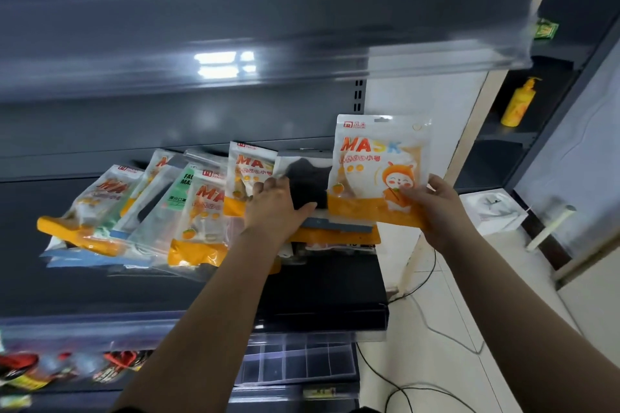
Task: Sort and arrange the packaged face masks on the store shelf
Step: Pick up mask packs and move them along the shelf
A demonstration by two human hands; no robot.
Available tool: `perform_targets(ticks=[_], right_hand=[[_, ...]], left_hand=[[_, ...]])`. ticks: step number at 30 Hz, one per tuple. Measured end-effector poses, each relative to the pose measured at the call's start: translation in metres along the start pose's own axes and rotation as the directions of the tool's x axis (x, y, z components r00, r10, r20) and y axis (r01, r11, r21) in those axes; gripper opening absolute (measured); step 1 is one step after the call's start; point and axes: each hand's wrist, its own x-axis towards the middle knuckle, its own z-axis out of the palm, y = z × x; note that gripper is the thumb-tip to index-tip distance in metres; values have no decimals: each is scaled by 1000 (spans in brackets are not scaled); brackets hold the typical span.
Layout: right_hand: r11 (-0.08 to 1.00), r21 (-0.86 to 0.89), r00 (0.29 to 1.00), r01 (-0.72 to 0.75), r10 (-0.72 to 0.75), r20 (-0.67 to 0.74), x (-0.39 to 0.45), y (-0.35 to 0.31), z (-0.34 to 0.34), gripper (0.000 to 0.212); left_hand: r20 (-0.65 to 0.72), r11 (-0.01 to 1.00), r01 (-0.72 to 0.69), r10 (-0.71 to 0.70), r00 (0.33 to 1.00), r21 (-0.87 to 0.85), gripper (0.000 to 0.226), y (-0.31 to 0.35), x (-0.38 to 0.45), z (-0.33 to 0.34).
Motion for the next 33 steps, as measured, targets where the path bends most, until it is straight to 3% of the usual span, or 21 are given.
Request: perform_targets(ticks=[9, 13, 16, 22, 26, 29, 33], right_hand=[[999, -7, 999, -33, 33, 15, 2, 8, -13, 43], [999, 27, 999, -39, 38, 39, 3, 12, -17, 46], [998, 49, 998, -30, 27, 56, 2, 15, -16, 44], [997, 61, 987, 49, -58, 148, -3, 14, -9, 39], [993, 58, 967, 106, -117, 227, -10, 9, 4, 51], [991, 59, 947, 118, -130, 294, -15, 8, 20, 53], [994, 64, 896, 90, -108, 430, -27, 12, 48, 52]], left_hand=[[-53, 987, 137, -142, 988, -90, 80, 6, 3, 3], [-92, 958, 139, -167, 982, -252, 88, 4, 2, 1], [-116, 882, 121, -194, 974, -456, 94, 1, -1, -1], [-312, 773, -1, -256, 915, -634, 68, -14, -24, -9], [-375, 569, -124, -350, 858, -813, 51, -32, -48, -14], [-378, 446, -170, -431, 819, -879, 50, -49, -73, -20], [-413, 423, -193, -526, 743, -885, 48, -74, -106, -25]])
